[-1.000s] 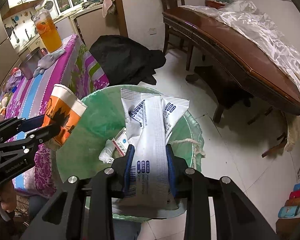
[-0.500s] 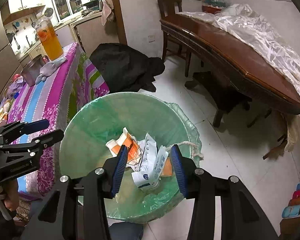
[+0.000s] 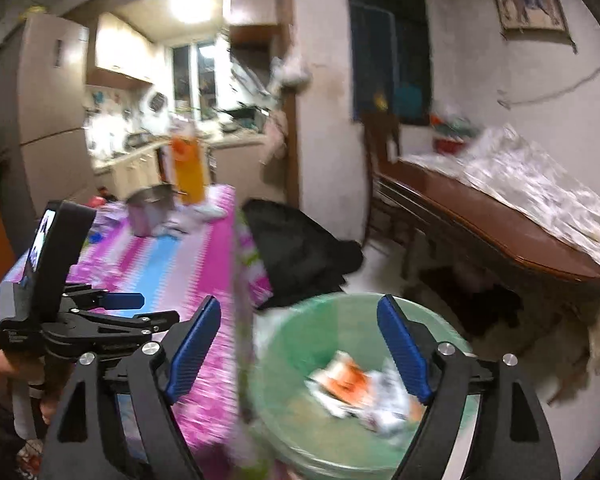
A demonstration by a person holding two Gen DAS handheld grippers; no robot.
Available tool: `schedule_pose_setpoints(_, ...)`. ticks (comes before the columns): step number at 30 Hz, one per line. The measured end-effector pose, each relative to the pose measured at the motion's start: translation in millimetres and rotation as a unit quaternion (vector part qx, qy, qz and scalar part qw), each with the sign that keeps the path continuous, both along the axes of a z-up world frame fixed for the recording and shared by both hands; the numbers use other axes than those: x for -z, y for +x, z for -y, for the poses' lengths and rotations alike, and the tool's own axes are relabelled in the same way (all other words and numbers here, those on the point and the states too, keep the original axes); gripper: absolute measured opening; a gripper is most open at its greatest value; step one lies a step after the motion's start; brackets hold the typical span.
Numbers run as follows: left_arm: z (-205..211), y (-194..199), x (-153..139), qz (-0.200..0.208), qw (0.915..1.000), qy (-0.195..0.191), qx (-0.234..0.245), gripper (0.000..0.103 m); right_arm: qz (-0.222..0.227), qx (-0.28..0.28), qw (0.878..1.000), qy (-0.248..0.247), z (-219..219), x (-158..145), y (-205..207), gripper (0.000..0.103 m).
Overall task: Collect trash
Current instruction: 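Move both open tools back toward the orange paper bags on the table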
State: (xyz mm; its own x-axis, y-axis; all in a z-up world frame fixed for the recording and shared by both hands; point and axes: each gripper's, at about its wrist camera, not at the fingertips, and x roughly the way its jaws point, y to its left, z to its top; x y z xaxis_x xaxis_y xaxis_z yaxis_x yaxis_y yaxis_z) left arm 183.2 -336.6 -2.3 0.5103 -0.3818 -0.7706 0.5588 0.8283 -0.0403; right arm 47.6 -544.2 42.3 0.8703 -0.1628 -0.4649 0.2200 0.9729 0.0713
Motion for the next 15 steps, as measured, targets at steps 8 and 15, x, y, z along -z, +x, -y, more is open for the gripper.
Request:
schedule_pose_setpoints(8, -157.9, 43.9, -7.7, -0.002, 0.9905, -0.028, -0.135, 0.066, 0.002, -0.106, 0.994, 0.019, -96.5, 8.3, 51.6, 0.083)
schedule_pose_setpoints(15, -317.0, 76.4, -2.7, -0.014, 0.9550, -0.057, -0.291, 0.066, -0.030, -0.213, 0.977, -0.007, -198.2, 11.7, 101.6, 0.083)
